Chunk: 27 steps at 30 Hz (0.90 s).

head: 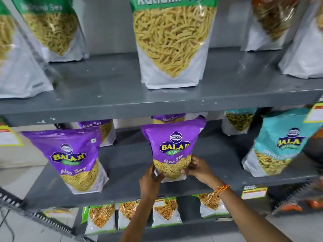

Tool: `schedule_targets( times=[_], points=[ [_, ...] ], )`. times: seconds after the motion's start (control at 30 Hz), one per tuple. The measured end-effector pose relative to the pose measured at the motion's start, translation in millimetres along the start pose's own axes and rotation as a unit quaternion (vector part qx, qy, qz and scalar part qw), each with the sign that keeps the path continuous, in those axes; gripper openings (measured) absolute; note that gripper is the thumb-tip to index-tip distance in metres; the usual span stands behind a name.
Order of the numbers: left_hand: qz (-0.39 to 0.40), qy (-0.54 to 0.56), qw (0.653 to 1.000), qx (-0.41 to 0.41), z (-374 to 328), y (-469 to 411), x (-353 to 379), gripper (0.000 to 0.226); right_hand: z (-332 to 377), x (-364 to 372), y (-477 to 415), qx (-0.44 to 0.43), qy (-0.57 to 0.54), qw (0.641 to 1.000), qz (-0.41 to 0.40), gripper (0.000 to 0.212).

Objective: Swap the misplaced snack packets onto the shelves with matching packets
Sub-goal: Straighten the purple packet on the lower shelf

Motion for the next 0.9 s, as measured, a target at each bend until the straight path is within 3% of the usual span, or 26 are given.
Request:
schedule_targets(
  times=[0.1, 0.33, 0.43, 0.53, 0.63, 0.9],
  points=[
    [0.007, 0.028, 1.000, -0.008, 0.3, 0.6, 2.4, 0.041, -1.0, -1.2, -0.5, -0.002, -0.010, 1.000, 0.003, 0.077],
    [0.052, 0.041, 0.997, -0.025, 1.4, -3.6, -1.0, 0.045, -1.0, 1.8, -3.2, -0.008, -0.014, 0.999, 0.029, 0.087],
    [0.068, 0.025, 0.997, -0.025, 4.2, -11.4, -9.3, 0.059, 1.6, 0.5, -4.8, -0.007, -0.038, 0.999, 0.033, 0.087],
    [0.078, -0.003, 0.997, -0.009, 8.8, -21.5, -11.3, 0.070, 1.6, 1.5, -4.4, -0.003, -0.037, 0.999, 0.033, 0.076],
    [0.102, -0.027, 0.994, -0.002, 0.5, -21.2, -5.3, 0.058, 1.6, 0.6, -1.2, -0.008, -0.013, 1.000, 0.021, 0.062],
    [0.101, -0.035, 0.994, 0.001, -15.0, -7.3, 5.5, 0.052, 0.4, -15.8, 14.5, -0.021, 0.056, 0.998, -0.023, 0.042]
  ],
)
Point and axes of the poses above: each hand's wrist, its own y-axis away from the middle knuckle, its own x-axis out of the palm, z = x × y, the point moved 7 cm from there along -y, towards the middle knuckle, and after that the axes turned 14 degrees about -y, right-handed, at the moved point
